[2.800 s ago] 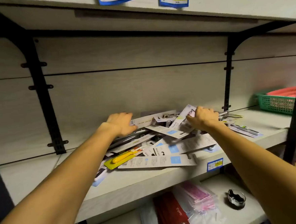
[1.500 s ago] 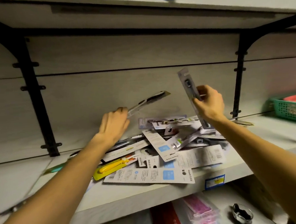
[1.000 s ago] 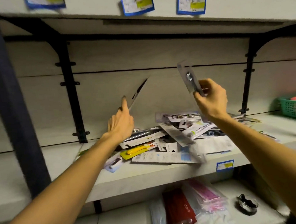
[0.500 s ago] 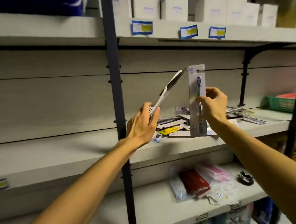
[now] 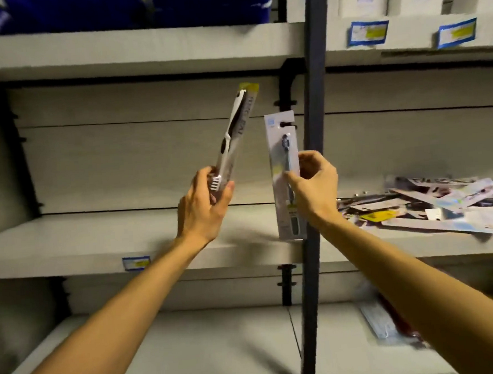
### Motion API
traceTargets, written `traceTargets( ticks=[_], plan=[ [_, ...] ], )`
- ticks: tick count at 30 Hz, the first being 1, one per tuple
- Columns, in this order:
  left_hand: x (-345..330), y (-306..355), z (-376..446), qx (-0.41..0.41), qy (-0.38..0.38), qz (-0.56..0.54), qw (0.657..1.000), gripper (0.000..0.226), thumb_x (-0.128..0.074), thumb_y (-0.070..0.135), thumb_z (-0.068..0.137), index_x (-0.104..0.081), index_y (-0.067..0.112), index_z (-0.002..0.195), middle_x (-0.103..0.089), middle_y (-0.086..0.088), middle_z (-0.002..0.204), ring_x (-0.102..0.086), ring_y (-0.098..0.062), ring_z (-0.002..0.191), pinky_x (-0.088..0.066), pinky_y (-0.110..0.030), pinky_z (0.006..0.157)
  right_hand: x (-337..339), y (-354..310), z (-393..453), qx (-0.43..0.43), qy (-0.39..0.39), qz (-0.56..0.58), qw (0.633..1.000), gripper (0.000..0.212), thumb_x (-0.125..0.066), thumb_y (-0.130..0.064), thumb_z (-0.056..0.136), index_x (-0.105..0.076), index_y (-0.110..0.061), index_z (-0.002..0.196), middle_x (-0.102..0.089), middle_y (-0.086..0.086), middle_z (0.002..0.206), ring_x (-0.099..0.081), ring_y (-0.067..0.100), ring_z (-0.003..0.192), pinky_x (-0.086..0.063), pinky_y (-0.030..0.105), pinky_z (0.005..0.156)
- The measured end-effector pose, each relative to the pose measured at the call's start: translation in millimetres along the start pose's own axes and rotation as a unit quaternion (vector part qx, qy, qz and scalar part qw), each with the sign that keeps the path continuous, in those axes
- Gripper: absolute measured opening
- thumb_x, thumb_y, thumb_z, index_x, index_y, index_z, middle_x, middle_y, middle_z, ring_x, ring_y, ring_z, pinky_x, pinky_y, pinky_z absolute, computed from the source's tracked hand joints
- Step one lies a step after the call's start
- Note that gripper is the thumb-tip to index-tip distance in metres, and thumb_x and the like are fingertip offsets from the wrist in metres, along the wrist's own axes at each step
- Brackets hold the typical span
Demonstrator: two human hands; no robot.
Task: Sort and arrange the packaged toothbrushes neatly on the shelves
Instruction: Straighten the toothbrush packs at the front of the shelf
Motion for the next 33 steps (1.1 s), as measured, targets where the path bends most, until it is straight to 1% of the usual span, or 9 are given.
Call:
traceTargets(
  ticks=[6,12,16,20,22,24,28,31,33],
  plan=[
    [59,-117,11,0.092,0.051,0.192,0.976,0.046,-0.052,0.069,0.088,-0.056,0.028,0.108,-0.071,-0.002,0.095,-0.063,-0.032,0.079,-0.041,-0.032,0.061,-139,39,3,-0.054,-0.113,0.046,0.991,0.043,-0.069,-0.006,0.081,-0.059,-0.018,0.121,-0.070,0.000,0.103,-0.070,0.015,0.088,-0.061,0.027,0.070],
    [98,-212,38,0.210,-0.072,0.369,0.902,0.062,-0.047,0.077,0.082,-0.061,0.017,0.076,-0.068,-0.008,0.080,-0.061,-0.033,0.074,-0.041,-0.032,0.062,-242,93,30,-0.154,-0.200,0.031,0.967,0.060,-0.069,0.003,0.081,-0.046,-0.007,0.135,-0.067,0.003,0.101,-0.067,0.009,0.080,-0.056,0.018,0.056],
    [111,-251,44,0.198,-0.119,0.457,0.859,0.054,-0.048,0.067,0.083,-0.060,0.016,0.069,-0.057,-0.004,0.066,-0.052,-0.027,0.065,-0.033,-0.029,0.059,-297,124,47,-0.213,-0.234,0.003,0.949,0.067,-0.073,0.004,0.080,-0.042,-0.004,0.138,-0.066,0.004,0.099,-0.069,0.021,0.084,-0.061,0.039,0.075],
    [117,-282,50,0.184,-0.184,0.527,0.809,0.050,-0.045,0.065,0.084,-0.054,0.020,0.064,-0.045,0.003,0.057,-0.041,-0.016,0.052,-0.024,-0.026,0.051,-345,144,39,-0.248,-0.282,-0.039,0.926,0.056,-0.076,0.003,0.078,-0.046,-0.005,0.125,-0.066,0.012,0.111,-0.067,0.024,0.086,-0.058,0.033,0.071],
    [117,-299,54,0.183,-0.229,0.554,0.779,0.057,-0.040,0.073,0.084,-0.056,0.021,0.066,-0.048,0.003,0.060,-0.040,-0.014,0.052,-0.025,-0.025,0.050,-364,154,34,-0.217,-0.319,-0.112,0.916,0.073,-0.078,-0.004,0.080,-0.039,-0.001,0.141,-0.057,0.015,0.132,-0.062,0.029,0.107,-0.054,0.035,0.082],
    [117,-313,58,0.162,-0.248,0.573,0.764,0.071,-0.032,0.085,0.083,-0.054,0.020,0.062,-0.050,0.002,0.060,-0.042,-0.014,0.051,-0.028,-0.025,0.051,-379,159,28,-0.113,-0.388,-0.256,0.878,0.073,-0.076,-0.016,0.084,-0.040,-0.004,0.146,-0.055,0.015,0.135,-0.059,0.028,0.113,-0.051,0.036,0.091],
    [117,-335,64,0.041,-0.249,0.546,0.799,0.067,-0.034,0.077,0.088,-0.053,0.017,0.065,-0.065,-0.004,0.079,-0.054,-0.020,0.063,-0.033,-0.028,0.058,-400,170,-6,-0.011,-0.486,-0.401,0.776,0.031,-0.049,-0.044,0.098,-0.065,-0.022,0.112,-0.066,0.004,0.105,-0.062,0.019,0.085,-0.048,0.033,0.076],
    [113,-360,54,0.000,-0.317,0.409,0.856,0.044,-0.041,0.058,0.096,-0.062,0.020,0.103,-0.064,-0.005,0.121,-0.061,-0.026,0.102,-0.042,-0.034,0.071,-411,170,-21,-0.010,-0.463,-0.433,0.773,0.035,-0.035,-0.045,0.102,-0.063,-0.024,0.093,-0.064,0.003,0.091,-0.060,0.017,0.075,-0.046,0.035,0.072],
    [109,-373,42,0.025,-0.398,0.337,0.853,0.046,-0.038,0.051,0.100,-0.057,0.023,0.131,-0.052,-0.001,0.144,-0.055,-0.025,0.123,-0.045,-0.037,0.088,-419,167,-25,-0.021,-0.454,-0.448,0.770,0.035,-0.034,-0.043,0.102,-0.060,-0.024,0.091,-0.064,0.004,0.092,-0.060,0.019,0.077,-0.047,0.037,0.076]
  ],
)
Point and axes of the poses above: each hand's wrist, its own z-axis towards the middle knuckle, its own x-axis out of the back of the hand, y = z × x, the point moved 4 cm from there along z, towards the middle knuckle
